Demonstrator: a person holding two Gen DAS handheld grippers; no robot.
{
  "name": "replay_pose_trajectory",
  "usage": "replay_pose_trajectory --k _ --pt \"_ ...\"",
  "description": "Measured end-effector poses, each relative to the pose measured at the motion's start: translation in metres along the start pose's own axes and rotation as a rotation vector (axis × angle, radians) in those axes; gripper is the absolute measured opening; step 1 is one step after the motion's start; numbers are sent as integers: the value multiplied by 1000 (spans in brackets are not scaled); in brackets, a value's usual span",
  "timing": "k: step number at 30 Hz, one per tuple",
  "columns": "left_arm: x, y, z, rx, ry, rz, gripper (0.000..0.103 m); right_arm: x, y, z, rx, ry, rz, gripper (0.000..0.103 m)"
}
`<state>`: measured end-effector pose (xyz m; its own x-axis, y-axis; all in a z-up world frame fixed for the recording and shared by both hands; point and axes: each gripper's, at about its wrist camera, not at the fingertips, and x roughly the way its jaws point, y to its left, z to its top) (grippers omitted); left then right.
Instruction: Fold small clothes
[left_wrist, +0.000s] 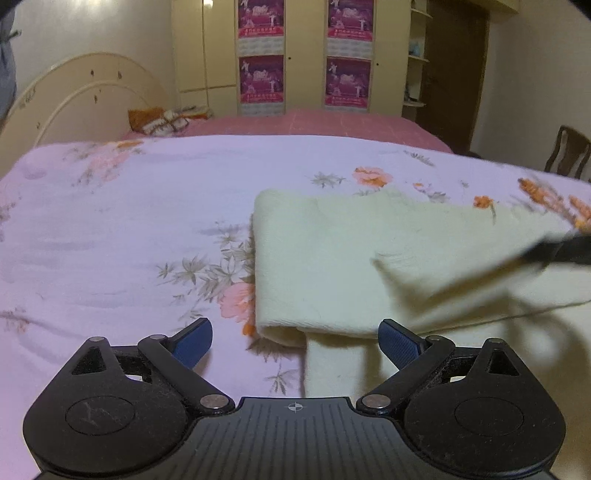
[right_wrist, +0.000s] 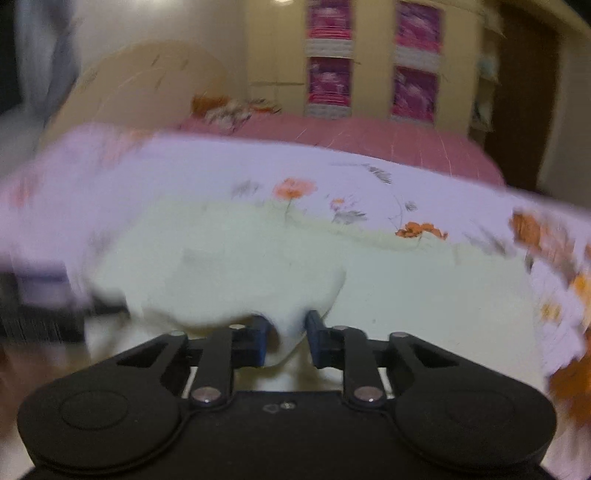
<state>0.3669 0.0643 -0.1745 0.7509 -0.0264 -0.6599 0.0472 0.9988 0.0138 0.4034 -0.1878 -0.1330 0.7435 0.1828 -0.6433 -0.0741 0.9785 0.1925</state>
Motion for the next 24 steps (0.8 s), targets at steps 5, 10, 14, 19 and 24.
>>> replay_pose_trajectory --k 5,10,14,19,24 --pt "11 11 0 -106 -6 26 74 -27 -72 1 364 -65 18 5" --pt "14 13 -4 -167 -24 -10 52 -20 -108 -17 443 31 -40 11" --pt "13 29 -5 -343 -21 -54 50 -25 -95 -12 321 -20 -110 49" --pt "15 20 1 -311 -20 -39 50 -12 -66 1 93 -35 -162 61" --pt "25 39 -4 -457 -1 -16 50 -4 -57 16 96 -51 -98 16"
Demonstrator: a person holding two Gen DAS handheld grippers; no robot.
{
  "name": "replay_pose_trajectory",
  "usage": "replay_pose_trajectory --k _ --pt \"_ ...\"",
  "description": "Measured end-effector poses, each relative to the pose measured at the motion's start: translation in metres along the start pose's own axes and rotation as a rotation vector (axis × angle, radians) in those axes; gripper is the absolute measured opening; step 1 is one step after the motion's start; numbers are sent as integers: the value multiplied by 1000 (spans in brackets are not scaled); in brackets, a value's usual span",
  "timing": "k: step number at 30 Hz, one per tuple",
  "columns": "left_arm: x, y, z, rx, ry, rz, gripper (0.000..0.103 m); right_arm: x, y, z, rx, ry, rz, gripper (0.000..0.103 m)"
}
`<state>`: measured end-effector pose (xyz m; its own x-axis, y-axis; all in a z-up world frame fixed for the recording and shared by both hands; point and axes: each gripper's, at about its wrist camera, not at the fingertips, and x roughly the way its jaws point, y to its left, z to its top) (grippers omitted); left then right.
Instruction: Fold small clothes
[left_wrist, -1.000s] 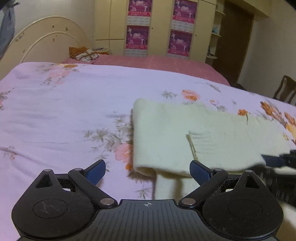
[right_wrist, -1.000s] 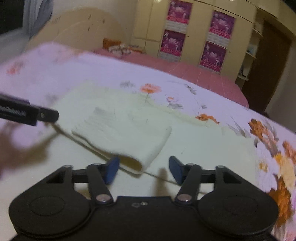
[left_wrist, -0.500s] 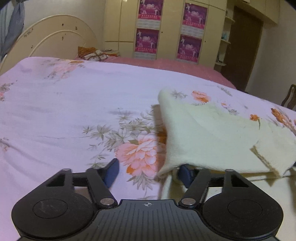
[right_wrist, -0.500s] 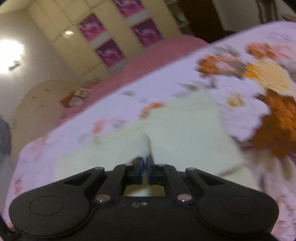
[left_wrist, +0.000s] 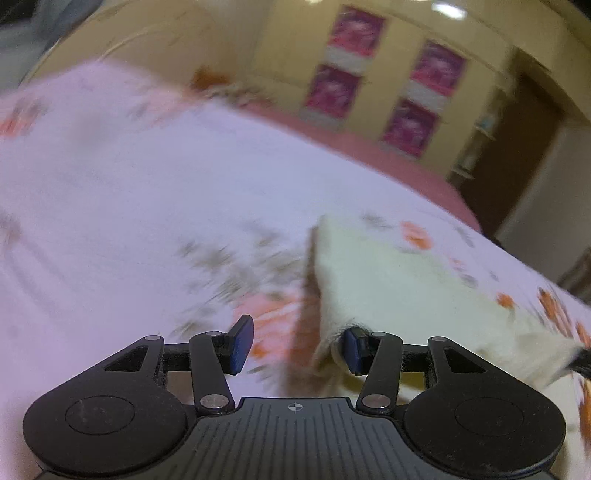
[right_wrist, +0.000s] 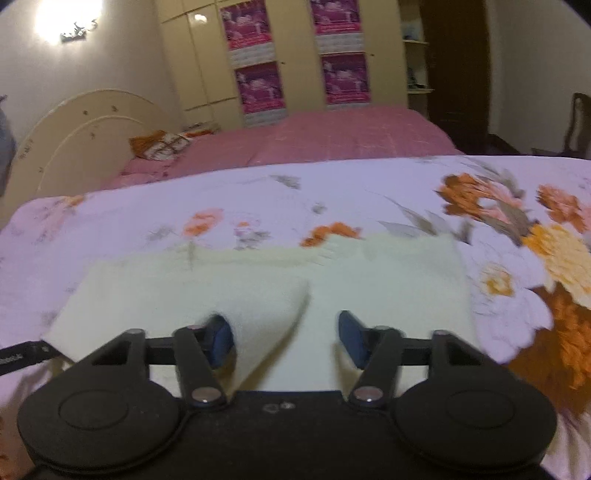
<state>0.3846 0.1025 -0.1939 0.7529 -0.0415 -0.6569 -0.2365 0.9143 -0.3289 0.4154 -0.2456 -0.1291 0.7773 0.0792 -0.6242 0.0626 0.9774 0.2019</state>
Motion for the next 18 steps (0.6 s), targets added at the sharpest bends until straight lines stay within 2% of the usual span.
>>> replay_pose_trajectory --k 1,3,5,7,9,13,14,15,16,17,18 --pt "1 2 1 -15 -4 -8 50 -2 -11 3 82 -16 7 5" --pt "1 -4 -2 29 -8 2 50 -12 -47 4 310 -56 0 8" --pt "2 -4 -3 15 -10 -1 50 -18 -76 -4 458 -49 -28 8" --pt "3 -5 -2 28 -10 -2 50 -17 -87 -15 474 17 -50 8" --pt "2 -5 -3 36 -14 -9 50 -21 -88 -22 427 33 -76 9" --pt "-4 0 -2 29 -19 -22 50 -22 -93 -23 447 27 -19 25" --pt "-5 0 -2 26 -20 -24 50 -20 -95 -21 460 25 -14 25" --pt "-6 1 -3 24 -23 -26 47 -21 -96 -20 466 22 -13 23" --pt "-6 2 -3 18 -20 -33 39 -20 -96 -19 460 17 -25 10" --pt "-6 5 -4 7 -13 -44 37 -21 -95 -19 446 16 -47 5" --pt "-7 5 -5 3 -17 -42 36 -24 -94 -19 435 13 -56 5"
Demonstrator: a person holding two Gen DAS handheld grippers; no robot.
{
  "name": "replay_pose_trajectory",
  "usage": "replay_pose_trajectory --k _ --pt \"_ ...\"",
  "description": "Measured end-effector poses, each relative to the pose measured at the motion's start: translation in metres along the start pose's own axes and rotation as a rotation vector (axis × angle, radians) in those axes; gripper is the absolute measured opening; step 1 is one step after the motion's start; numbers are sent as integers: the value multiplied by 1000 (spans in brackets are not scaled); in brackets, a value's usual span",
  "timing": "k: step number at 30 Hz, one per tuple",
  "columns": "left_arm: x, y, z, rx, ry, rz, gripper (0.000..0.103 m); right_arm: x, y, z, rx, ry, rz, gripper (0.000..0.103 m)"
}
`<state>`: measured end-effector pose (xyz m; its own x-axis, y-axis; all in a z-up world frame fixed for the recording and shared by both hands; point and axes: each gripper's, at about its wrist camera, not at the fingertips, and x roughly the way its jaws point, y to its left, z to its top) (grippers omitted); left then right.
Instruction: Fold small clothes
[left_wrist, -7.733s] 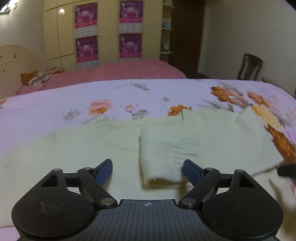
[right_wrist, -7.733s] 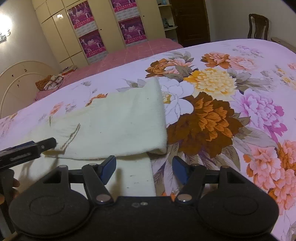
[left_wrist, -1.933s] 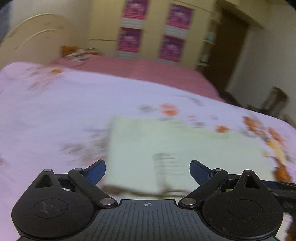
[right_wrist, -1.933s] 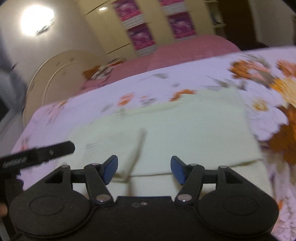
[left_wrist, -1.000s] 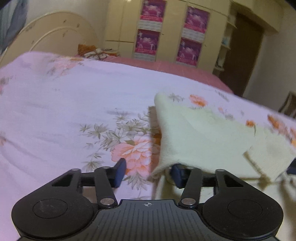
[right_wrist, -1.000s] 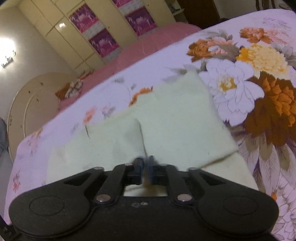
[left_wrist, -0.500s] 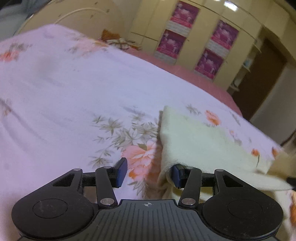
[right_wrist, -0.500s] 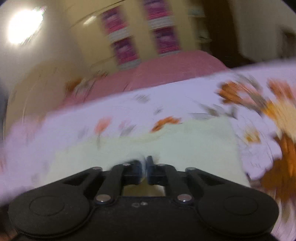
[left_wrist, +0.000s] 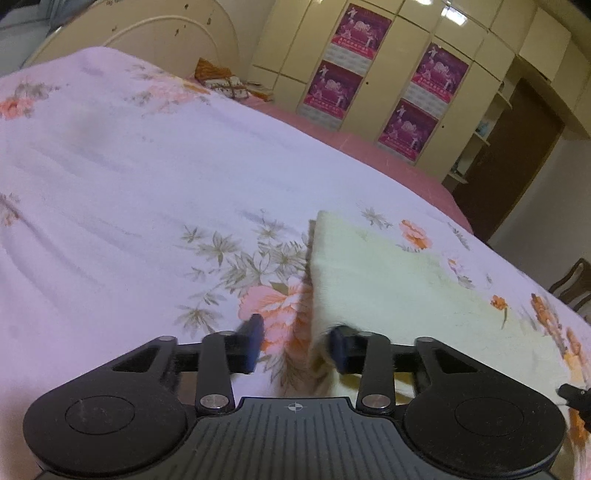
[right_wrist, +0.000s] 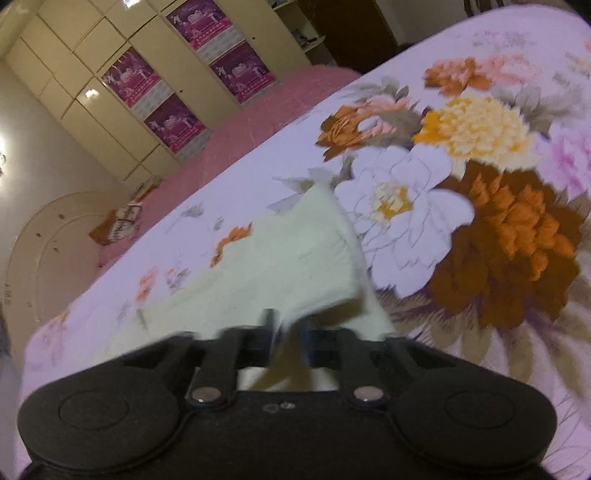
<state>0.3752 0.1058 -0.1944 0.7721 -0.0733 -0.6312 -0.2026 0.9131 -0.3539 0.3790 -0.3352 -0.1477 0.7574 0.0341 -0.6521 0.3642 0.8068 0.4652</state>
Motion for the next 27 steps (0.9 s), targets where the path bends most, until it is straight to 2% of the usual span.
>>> replay_pose_trajectory --k 3,7,9,10,12,13,16,18,20,23,27 --pt "0 4 -2 -32 -4 1 34 -6 7 -7 -81 18 7 5" --pt "2 9 -1 -42 8 -24 35 2 -4 -14 -82 62 -36 3" --pt "0 14 3 -32 28 -48 37 -3 -2 -12 -109 15 -92 10" --pt "-2 15 4 -11 31 -47 44 -7 -1 -10 -130 -10 -118 15" --pt "-10 16 5 27 22 -26 53 -14 -2 -7 -155 -37 -134 16" --pt "-14 18 6 24 23 -20 55 -17 -2 -5 -163 -46 -143 19" --pt "-33 25 7 -2 -10 8 55 -29 3 0 -202 -107 -154 22" --pt "-44 16 11 40 -49 -17 55 -32 13 0 -259 -125 -137 23" --pt "-38 -5 19 108 -45 -71 55 -24 25 -2 -304 -90 -90 26" --pt "-7 -34 29 152 -8 -119 55 -2 46 -8 -358 -20 -51 27" --pt "38 -49 26 211 34 -81 55 27 65 -13 -435 50 -53 33"
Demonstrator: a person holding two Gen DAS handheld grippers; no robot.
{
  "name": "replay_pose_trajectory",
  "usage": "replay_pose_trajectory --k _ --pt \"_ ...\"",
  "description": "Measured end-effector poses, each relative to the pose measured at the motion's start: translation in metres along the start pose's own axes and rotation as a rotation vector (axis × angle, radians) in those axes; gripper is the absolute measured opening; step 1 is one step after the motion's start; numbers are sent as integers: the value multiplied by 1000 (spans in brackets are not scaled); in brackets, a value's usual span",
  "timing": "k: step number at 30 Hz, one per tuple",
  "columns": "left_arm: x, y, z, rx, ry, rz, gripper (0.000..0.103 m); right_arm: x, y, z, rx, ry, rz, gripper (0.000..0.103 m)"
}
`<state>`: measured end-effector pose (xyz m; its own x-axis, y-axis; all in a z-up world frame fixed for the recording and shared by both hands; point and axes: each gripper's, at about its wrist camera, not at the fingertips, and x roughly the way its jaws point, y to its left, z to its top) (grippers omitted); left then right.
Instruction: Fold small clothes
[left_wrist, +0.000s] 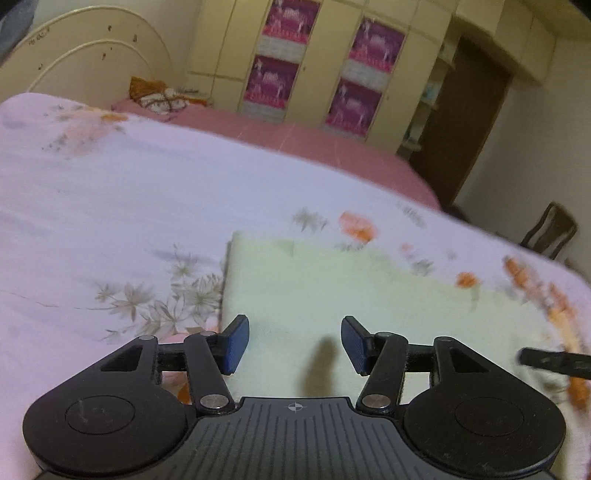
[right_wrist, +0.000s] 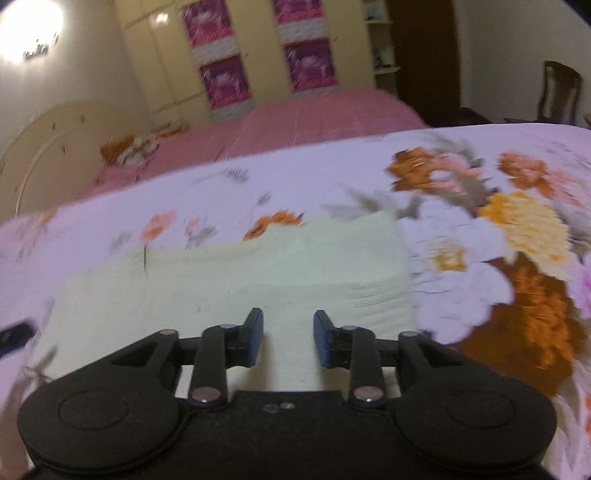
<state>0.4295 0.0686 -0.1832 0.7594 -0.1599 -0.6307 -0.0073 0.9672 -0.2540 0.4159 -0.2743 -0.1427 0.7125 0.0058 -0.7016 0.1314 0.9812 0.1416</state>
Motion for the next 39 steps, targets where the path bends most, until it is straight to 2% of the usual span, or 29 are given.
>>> replay_pose_trajectory --k 2,3,4,6,8,10,12,15,17,18,20,21,24,28,31,33,35,37,39 --pt "4 5 -4 44 -24 42 55 7 -1 -1 -47 13 -38 35" --pt "6 8 -6 48 -1 73 55 11 -8 -4 -66 18 -61 35" --pt "5 15 -6 16 -9 43 55 12 -15 -5 -65 11 -70 33" --pt "0 17 1 -4 -8 44 55 7 -27 -1 -18 9 -60 31" --pt "-2 6 11 35 -49 29 55 2 -25 4 -5 -21 -47 39" --pt "7 -4 20 44 -32 -4 55 4 -15 11 -27 -53 -45 40" --pt "16 -15 26 68 -32 -20 56 14 -10 20 -13 -39 -30 42" --pt "40 -22 27 105 24 3 55 27 -7 22 -29 -18 -58 42" --pt "43 -22 24 138 -3 14 55 36 -10 18 -68 15 -113 42" --pt "42 -24 24 162 -2 18 55 35 -16 17 -63 3 -105 42" --pt "33 -27 26 155 5 27 56 29 -22 20 -22 8 -112 41" --pt "25 -27 26 140 1 5 56 22 -23 22 -9 -9 -114 42" --pt "1 -31 16 127 15 -36 56 -2 -18 18 3 -62 -61 43" --pt "-15 -44 -13 175 41 -58 56 -9 -9 -5 -9 -18 -29 43" --pt "-23 -48 -32 249 11 -25 55 -2 -4 -21 -89 10 -79 43" --pt "-33 -51 -28 237 29 -10 55 -6 -6 -22 -114 4 -100 42" --pt "-51 -51 -25 206 23 -33 56 -20 -8 -19 -76 3 -109 43" --pt "-64 -54 -29 205 32 -58 56 -40 -6 -22 -52 -26 -54 44" --pt "-74 -61 -42 213 61 -77 56 -53 3 -30 -44 -17 15 44"
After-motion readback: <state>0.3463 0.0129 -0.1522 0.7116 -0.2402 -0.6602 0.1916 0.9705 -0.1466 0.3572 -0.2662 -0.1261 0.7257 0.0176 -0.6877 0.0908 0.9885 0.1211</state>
